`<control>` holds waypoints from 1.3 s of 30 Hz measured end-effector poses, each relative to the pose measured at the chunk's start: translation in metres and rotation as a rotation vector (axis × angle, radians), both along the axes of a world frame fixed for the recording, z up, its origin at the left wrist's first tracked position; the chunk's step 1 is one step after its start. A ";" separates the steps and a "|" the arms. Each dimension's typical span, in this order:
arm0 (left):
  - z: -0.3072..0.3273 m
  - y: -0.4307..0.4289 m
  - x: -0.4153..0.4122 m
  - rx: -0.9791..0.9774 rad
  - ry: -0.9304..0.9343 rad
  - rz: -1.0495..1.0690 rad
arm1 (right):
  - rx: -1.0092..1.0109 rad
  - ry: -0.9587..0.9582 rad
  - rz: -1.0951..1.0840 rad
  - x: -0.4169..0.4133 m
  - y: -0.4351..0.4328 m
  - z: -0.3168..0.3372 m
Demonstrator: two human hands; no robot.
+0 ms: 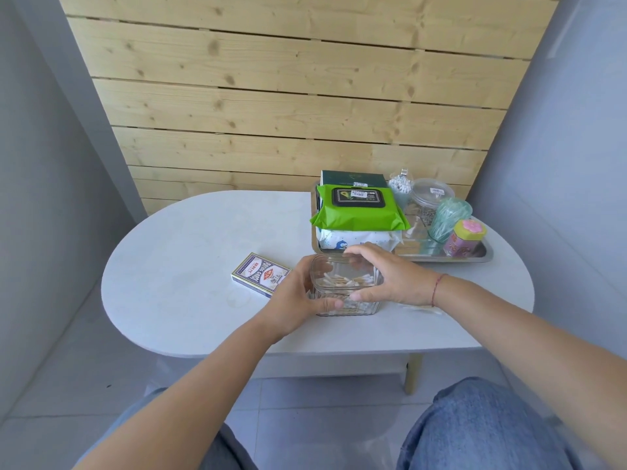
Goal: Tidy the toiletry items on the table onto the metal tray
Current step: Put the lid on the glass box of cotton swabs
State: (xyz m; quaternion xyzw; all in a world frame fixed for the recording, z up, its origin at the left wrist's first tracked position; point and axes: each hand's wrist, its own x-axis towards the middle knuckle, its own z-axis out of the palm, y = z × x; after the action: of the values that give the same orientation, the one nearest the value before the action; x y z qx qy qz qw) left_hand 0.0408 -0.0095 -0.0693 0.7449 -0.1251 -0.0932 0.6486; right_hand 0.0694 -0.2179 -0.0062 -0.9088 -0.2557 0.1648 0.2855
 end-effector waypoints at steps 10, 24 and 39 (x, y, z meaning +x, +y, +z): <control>0.014 -0.001 -0.002 0.046 0.018 -0.106 | 0.061 -0.069 -0.026 -0.004 0.002 -0.003; 0.027 -0.011 -0.024 0.030 0.104 0.439 | -0.066 0.182 -0.048 -0.006 -0.024 0.016; 0.122 -0.081 -0.026 -0.153 -0.053 0.248 | 0.368 -0.275 -0.542 -0.055 -0.066 0.056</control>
State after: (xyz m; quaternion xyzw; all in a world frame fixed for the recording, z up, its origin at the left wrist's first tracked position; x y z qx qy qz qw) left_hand 0.0148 -0.0904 0.0527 0.7052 -0.0560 0.0169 0.7066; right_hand 0.0147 -0.2842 0.0500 -0.8906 -0.0665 -0.0896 0.4409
